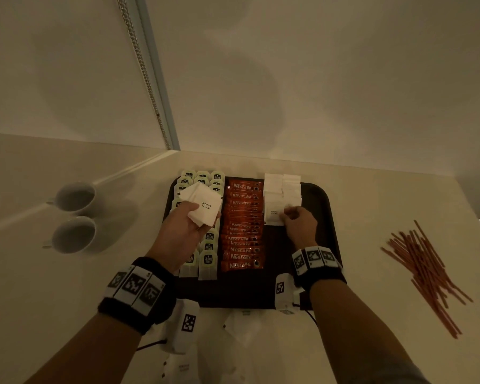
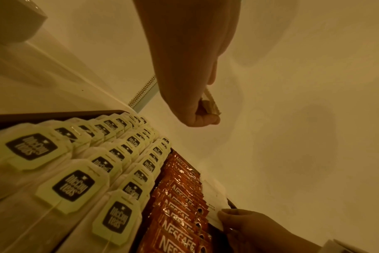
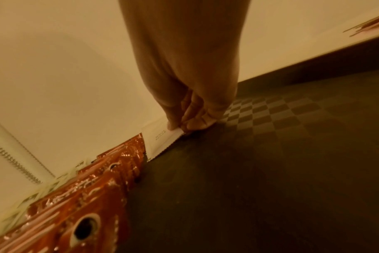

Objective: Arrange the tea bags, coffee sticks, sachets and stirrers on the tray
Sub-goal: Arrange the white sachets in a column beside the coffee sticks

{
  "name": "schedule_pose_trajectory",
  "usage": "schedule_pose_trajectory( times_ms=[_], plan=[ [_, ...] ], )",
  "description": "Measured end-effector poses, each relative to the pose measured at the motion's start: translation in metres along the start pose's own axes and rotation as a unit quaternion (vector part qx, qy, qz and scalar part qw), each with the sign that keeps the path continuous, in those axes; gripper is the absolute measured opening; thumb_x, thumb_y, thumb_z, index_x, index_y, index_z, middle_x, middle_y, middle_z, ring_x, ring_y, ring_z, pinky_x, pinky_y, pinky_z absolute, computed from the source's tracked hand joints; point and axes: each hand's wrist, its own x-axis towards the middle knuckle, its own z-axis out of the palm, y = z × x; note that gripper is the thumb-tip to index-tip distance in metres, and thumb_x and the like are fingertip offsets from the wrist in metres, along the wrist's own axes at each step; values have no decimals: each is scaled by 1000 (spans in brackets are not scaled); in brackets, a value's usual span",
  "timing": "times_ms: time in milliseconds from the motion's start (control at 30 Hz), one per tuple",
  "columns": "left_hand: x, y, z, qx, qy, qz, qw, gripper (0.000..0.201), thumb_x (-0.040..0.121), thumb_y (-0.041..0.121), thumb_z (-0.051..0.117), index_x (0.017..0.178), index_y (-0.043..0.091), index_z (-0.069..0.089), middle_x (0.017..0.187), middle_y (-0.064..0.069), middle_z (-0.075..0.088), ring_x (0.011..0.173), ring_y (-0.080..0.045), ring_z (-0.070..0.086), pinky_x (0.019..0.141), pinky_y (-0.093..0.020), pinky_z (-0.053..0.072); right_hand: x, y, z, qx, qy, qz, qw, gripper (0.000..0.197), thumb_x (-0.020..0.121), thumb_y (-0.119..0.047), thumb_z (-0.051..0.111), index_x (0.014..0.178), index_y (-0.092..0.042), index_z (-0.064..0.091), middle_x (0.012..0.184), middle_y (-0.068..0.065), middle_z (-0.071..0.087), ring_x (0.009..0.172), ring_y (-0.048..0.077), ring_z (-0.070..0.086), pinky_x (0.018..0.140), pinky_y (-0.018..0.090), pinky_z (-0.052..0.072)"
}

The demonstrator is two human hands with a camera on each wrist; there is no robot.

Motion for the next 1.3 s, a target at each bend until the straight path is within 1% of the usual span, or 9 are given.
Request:
schedule_pose_trajectory(
  times_ms=[200,333,400,533,733,900,1033,1167,1300],
  plan=[
    [2,-4,4,20,6,-1,1000,29,96,4,37,121,15,47,112,-16,61,98,-31,62,69,-30,59,-10,-15,5,8,24,-66,997,15,87,-18,64,97,-9,58,87,-2,60,82,13,60,73,24,51],
    [5,-9,7,30,23,7,999,23,95,3,40,104,19,54,118,-13,58,113,-31,55,75,-34,57,-44,-70,5,138,-132,-142,971,25,86,-38,63,99,-17,60,93,-5,63,85,7,61,71,17,50],
    [5,-12,8,46,7,16,999,25,94,2,41,106,20,55,120,-12,58,114,-28,56,81,-36,57,-58,-87,9,160,-194,-170,953,25,83,-37,67,100,-22,60,99,1,65,90,13,63,76,25,54],
    [3,-14,6,70,-6,38,997,35,93,-2,47,124,13,54,125,-13,59,113,-25,58,78,-31,58,-67,-97,10,157,-199,-205,945,20,83,-23,70,100,-24,59,99,7,65,92,20,62,80,31,54],
    [1,-12,5,53,19,61,997,36,97,7,47,132,5,48,113,-12,64,101,-20,63,72,-29,59,-70,-92,-6,100,-256,-191,942,20,90,-15,60,109,-18,63,104,1,66,95,13,63,80,25,55],
    [1,-12,3,35,29,68,997,31,97,7,46,128,10,51,118,-12,62,103,-23,62,71,-30,58,-78,-91,-13,334,-291,-31,896,10,92,-6,54,99,-10,59,114,13,62,105,25,63,80,29,56],
    [-2,-14,6,37,-11,60,997,29,95,1,45,120,13,55,113,-10,64,102,-22,63,75,-30,58,-83,-90,-9,293,-277,-43,914,11,86,-4,62,88,-8,52,108,13,63,94,25,66,78,30,56],
    [-1,-13,5,67,-5,62,996,38,93,-3,48,130,7,50,116,-12,63,103,-23,63,76,-30,58,-88,-89,-6,252,-278,-66,925,32,82,-6,67,109,-9,50,109,15,62,90,25,67,71,29,58],
    [0,-13,5,83,7,69,994,39,92,-3,51,129,4,51,115,-13,64,101,-21,65,74,-28,58,-88,-92,-8,179,-264,-118,940,8,89,-21,61,95,-15,60,101,7,67,87,19,68,65,22,55]
  ],
)
